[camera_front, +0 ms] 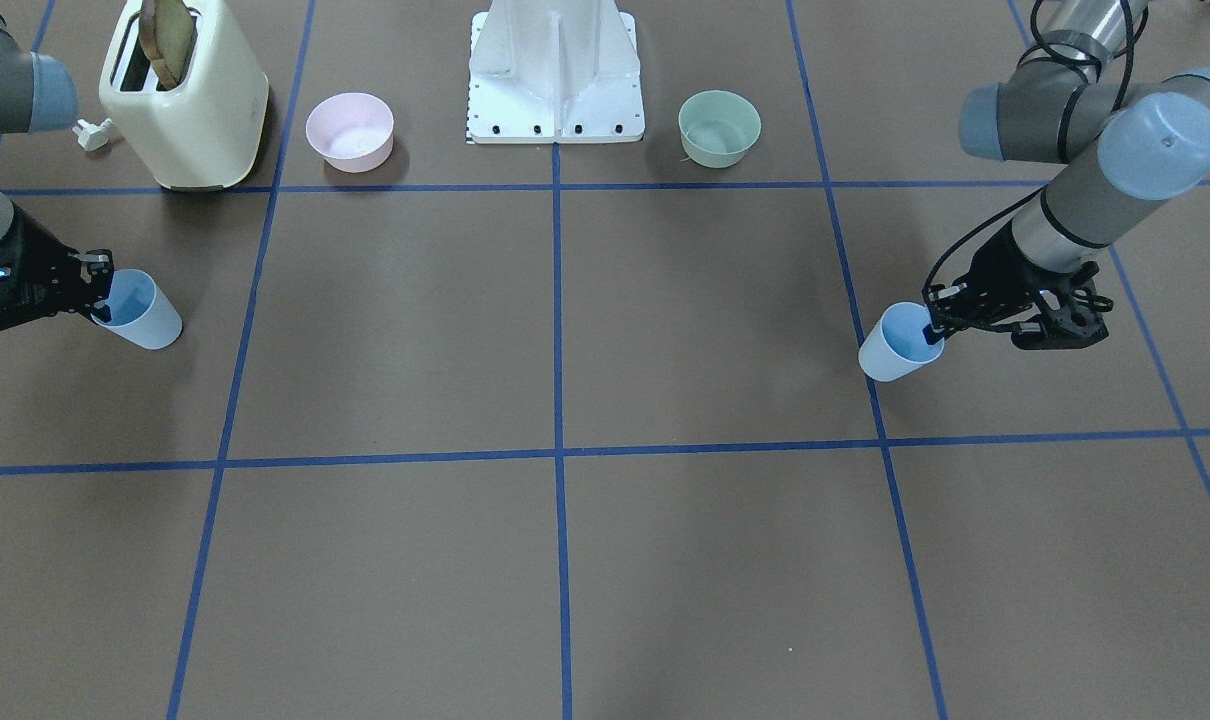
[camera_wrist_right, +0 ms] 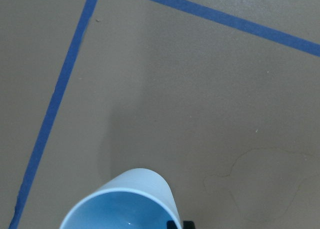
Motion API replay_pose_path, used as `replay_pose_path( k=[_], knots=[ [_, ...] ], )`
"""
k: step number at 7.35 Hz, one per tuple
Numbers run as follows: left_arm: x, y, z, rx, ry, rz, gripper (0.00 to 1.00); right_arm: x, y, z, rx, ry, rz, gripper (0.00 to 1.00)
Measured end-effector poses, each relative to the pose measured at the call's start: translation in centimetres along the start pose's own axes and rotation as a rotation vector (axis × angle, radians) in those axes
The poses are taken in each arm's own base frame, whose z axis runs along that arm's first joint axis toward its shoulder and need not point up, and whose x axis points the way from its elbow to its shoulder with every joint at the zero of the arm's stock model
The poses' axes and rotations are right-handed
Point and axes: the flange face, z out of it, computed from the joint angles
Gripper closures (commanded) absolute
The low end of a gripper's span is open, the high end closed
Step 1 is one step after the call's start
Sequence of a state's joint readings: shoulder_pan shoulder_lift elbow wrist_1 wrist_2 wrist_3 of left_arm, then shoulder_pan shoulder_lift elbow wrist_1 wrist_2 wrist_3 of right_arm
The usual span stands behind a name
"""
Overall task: Stack blue cups with both arms
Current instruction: 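Carry the left cup toward the table centre while the right gripper lifts its cup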
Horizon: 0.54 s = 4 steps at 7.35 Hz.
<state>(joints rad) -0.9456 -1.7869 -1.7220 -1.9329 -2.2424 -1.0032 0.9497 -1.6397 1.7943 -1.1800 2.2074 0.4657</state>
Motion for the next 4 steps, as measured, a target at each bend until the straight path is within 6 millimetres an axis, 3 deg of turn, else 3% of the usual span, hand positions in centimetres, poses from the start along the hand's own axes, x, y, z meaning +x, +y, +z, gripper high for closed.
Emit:
replay_pose_path(
  k=[2,4],
  knots=[
    [6.2,-1.0,-0.6,-0.015,0.004,-0.035,1.0,0.5,-0.3,-0.6,0.001,-0.002,0.013,0.91],
    [13.9,0.5,0.1,-0.051,0.024,-0.084,1.0,0.6,-1.2,-1.9,-0.001,-0.019,0.038,0.92]
  ],
)
